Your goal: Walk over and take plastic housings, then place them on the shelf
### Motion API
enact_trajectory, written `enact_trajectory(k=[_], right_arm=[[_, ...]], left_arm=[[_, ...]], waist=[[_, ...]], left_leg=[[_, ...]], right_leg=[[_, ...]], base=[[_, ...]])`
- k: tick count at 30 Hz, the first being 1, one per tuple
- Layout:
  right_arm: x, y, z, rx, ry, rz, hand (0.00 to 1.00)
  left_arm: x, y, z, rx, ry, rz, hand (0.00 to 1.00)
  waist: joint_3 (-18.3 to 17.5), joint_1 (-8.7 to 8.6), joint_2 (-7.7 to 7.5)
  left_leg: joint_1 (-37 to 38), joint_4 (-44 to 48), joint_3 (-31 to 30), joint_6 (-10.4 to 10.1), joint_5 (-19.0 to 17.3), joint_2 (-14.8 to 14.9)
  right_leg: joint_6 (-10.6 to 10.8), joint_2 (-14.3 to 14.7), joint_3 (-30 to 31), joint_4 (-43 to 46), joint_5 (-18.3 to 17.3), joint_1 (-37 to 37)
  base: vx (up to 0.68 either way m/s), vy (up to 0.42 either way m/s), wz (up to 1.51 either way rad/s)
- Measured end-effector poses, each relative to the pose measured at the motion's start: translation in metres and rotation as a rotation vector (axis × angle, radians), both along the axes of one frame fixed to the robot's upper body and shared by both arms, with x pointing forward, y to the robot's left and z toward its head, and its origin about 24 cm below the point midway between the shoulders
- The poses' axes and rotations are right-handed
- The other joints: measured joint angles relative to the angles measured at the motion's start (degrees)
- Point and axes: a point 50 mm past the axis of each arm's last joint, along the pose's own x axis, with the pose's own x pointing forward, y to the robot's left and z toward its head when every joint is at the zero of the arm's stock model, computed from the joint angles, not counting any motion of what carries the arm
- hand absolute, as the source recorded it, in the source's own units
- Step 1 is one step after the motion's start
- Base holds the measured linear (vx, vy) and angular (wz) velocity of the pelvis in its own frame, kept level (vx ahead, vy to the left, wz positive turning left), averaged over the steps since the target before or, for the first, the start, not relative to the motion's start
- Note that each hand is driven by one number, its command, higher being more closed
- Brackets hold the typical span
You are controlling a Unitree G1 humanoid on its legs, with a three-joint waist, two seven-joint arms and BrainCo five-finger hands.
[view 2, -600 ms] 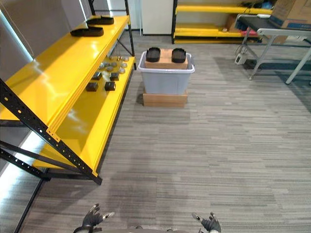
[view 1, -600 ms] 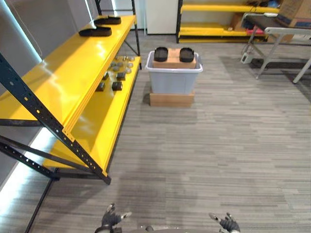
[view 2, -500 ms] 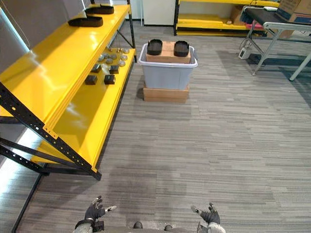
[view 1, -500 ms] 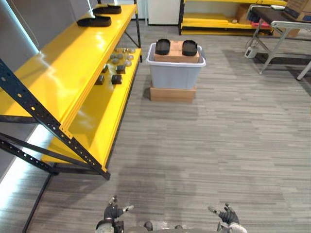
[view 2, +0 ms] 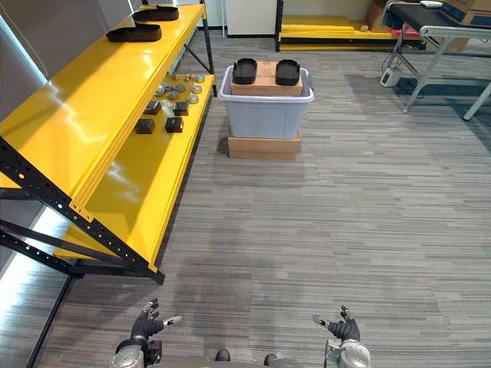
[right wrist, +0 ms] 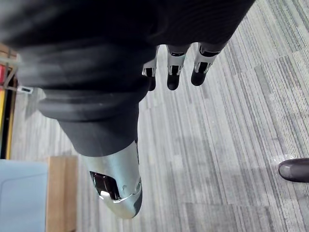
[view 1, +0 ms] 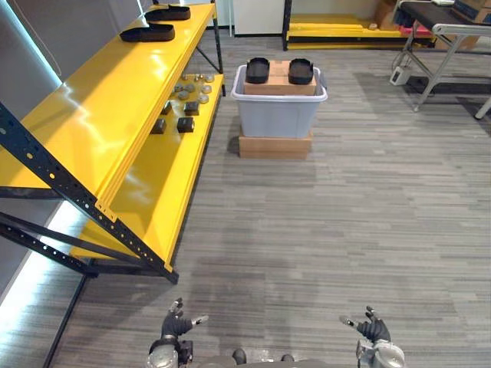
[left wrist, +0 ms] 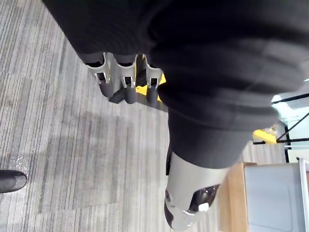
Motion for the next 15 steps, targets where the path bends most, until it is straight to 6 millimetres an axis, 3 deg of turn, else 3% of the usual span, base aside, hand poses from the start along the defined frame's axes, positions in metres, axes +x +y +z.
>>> enact_trajectory(k=[4, 7, 9, 12, 13, 14, 15], right_arm=[[0.004, 0.001, 0.001, 0.000, -0.011, 0.000, 0.00], [0.013, -0.001, 0.008, -0.012, -0.053, 0.001, 0.00], [0.017, -0.001, 0.009, -0.018, -0.063, -0.002, 0.00], [0.029, 0.005, 0.013, -0.008, -0.097, -0.008, 0.00], [0.030, 0.008, 0.014, 0.001, -0.107, -0.010, 0.00], [0.029, 0.009, 0.013, 0.006, -0.105, -0.011, 0.00], [0.032, 0.008, 0.014, 0.003, -0.112, -0.008, 0.00]], left_arm=[[0.002, 0.000, 0.004, 0.002, -0.026, 0.000, 0.00], [0.011, -0.001, 0.011, 0.004, -0.074, -0.003, 0.00], [0.014, -0.002, 0.015, 0.002, -0.100, -0.002, 0.00], [0.021, -0.002, 0.023, 0.006, -0.145, -0.006, 0.00], [0.022, -0.001, 0.024, 0.011, -0.150, -0.007, 0.00], [0.021, 0.000, 0.024, 0.015, -0.149, -0.006, 0.00], [0.017, 0.002, 0.023, 0.020, -0.136, -0.004, 0.00]], waist=[[0.0, 0.10, 0.03], [-0.1, 0.59, 0.90], [-0.1, 0.62, 1.59], [1.0, 0.68, 1.64], [1.8, 0.54, 1.38], [2.3, 0.58, 1.07], [2.6, 0.59, 0.94]], left_leg=[[-1.9, 2.9, 0.6, 0.5, -1.5, 0.0], [-4.4, 8.9, 1.7, 1.2, -5.7, 0.4], [-6.0, 12.5, 2.7, 1.6, -8.3, 0.8], [-5.7, 17.1, 4.3, 2.9, -12.8, 0.7], [-4.3, 17.5, 4.4, 3.5, -14.0, 0.5], [-2.5, 17.5, 4.6, 3.5, -15.5, 0.2], [-0.7, 17.3, 5.1, 3.4, -16.5, 0.7]], right_leg=[[-0.1, 0.0, 0.6, 0.1, 0.2, -0.8], [0.9, 0.2, 1.6, 0.7, -0.5, -1.1], [2.1, 0.3, 2.5, 5.2, -2.8, -3.1], [5.3, -1.0, 2.5, 26.4, -8.4, -11.6], [5.5, -2.2, 0.5, 33.8, -9.5, -14.6], [4.5, -4.3, -2.9, 37.7, -11.0, -17.0], [4.4, -5.7, -6.5, 36.4, -11.7, -19.5]], base=[[0.04, 0.030, -0.08], [0.10, 0.048, -0.20], [0.13, 0.074, -0.29], [0.11, 0.083, -0.25], [0.21, 0.097, -0.16], [0.27, 0.092, -0.19], [0.27, 0.068, -0.19]])
